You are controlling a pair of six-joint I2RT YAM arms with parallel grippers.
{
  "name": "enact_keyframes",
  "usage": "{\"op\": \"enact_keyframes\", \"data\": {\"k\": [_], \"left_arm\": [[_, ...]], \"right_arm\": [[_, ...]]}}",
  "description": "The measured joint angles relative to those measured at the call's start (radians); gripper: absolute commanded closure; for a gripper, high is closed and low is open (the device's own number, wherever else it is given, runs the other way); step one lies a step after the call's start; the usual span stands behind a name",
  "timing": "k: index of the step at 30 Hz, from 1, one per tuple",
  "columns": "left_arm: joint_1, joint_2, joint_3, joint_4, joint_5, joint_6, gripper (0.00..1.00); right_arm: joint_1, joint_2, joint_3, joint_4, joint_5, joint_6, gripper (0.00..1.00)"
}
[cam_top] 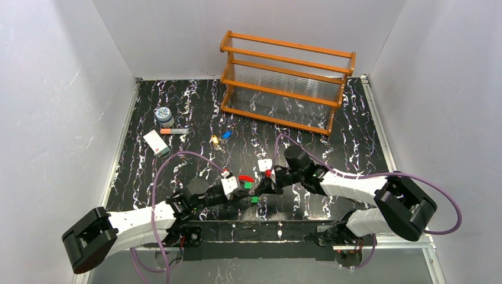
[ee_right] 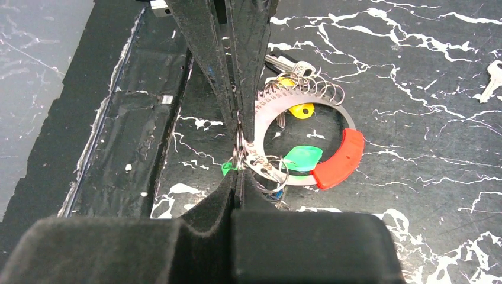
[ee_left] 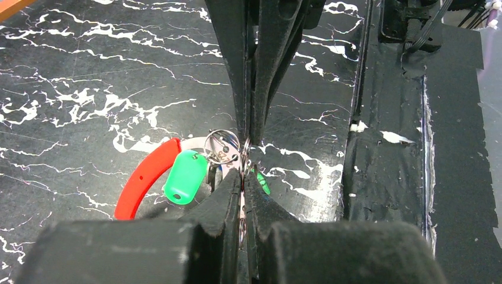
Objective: Put the keys on the keyring
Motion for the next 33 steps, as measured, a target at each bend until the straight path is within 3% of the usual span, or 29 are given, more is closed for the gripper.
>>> {"op": "enact_keyframes", "data": {"k": [33], "left_arm": [[-0.001,-0.156,-0.031,-0.064,0.025,0.187,1.00]], "right_arm": [[-0.060,0.024,-0.033,0.185,-0.088,0.265,0.99]]}}
